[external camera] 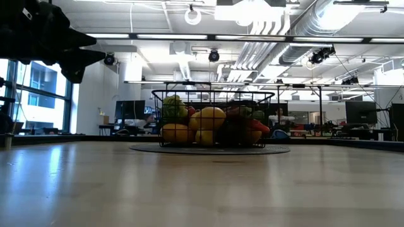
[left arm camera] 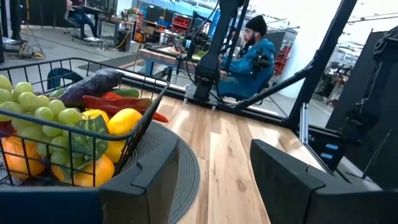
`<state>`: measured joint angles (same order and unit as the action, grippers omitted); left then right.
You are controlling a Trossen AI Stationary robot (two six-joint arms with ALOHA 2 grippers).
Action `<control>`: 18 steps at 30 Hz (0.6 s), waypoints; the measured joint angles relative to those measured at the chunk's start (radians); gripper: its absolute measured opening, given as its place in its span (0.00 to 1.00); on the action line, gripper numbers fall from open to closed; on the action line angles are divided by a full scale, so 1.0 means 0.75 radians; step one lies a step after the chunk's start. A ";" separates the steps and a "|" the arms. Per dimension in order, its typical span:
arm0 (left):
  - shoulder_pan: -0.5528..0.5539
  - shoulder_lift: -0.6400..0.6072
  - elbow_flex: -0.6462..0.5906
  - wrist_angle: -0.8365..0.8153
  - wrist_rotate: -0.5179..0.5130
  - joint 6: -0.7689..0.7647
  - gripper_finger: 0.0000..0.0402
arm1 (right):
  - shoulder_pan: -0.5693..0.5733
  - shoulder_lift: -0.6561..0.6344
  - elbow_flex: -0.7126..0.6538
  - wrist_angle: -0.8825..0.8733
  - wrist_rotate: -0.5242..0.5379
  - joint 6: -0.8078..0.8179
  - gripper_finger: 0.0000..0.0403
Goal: Build produce basket
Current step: Return to Home Position
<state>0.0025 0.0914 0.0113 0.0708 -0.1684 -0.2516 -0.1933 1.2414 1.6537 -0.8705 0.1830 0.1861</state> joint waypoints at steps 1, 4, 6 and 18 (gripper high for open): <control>0.000 0.000 0.000 0.000 0.000 0.000 0.47 | 0.000 -0.031 -0.050 0.003 0.005 -0.005 0.55; 0.000 0.000 0.000 0.000 0.000 0.000 0.47 | -0.016 -0.136 -0.254 0.065 0.012 0.036 0.55; 0.000 0.000 0.000 0.000 0.000 0.000 0.47 | -0.023 -0.214 -0.403 0.125 0.015 0.090 0.55; -0.001 0.000 0.000 0.000 0.001 0.000 0.47 | -0.023 -0.701 -1.186 0.690 -0.080 0.191 0.55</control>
<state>0.0021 0.0914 0.0117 0.0711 -0.1677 -0.2515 -0.2104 0.7159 0.7644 -0.3528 0.1229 0.3291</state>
